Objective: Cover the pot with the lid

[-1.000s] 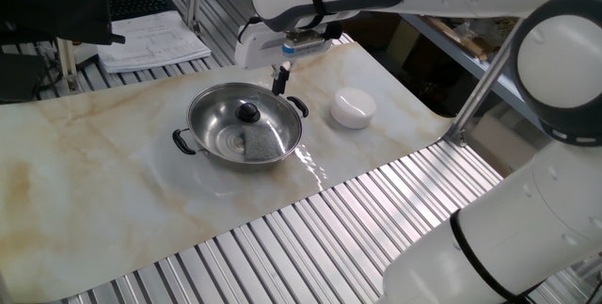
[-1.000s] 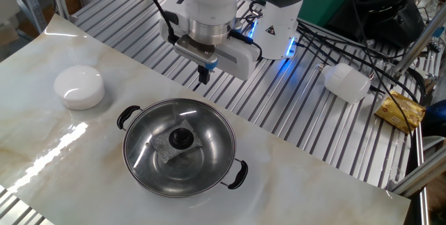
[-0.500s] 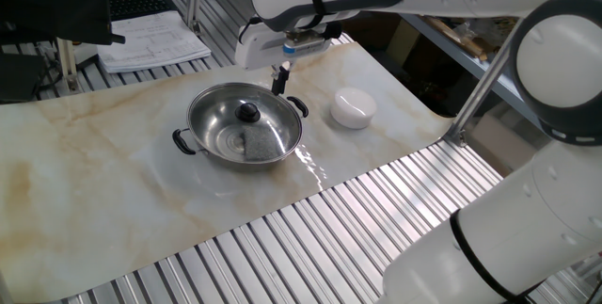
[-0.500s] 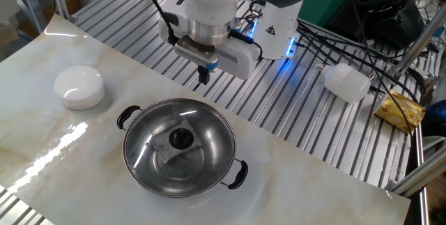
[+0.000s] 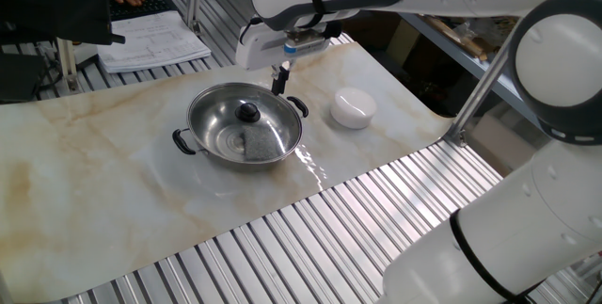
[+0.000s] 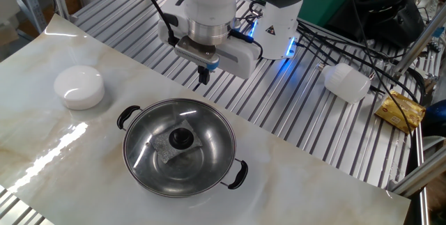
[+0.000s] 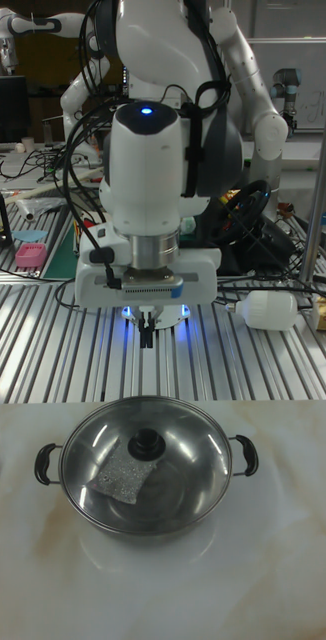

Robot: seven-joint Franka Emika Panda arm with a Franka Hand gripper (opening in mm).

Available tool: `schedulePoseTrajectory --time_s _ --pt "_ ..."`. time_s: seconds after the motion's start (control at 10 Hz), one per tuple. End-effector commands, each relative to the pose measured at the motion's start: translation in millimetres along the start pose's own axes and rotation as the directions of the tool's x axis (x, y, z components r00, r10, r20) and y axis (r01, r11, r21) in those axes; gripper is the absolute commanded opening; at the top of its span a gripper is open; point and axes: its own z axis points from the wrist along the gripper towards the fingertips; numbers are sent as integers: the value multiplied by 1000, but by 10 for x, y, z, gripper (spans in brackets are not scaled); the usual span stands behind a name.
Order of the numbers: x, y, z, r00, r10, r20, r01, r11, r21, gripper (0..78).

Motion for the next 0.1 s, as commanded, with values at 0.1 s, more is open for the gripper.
schedulePoseTrajectory --time_s 0.1 --pt "-5 -2 -12 1000 -6 2 6 1000 2 11"
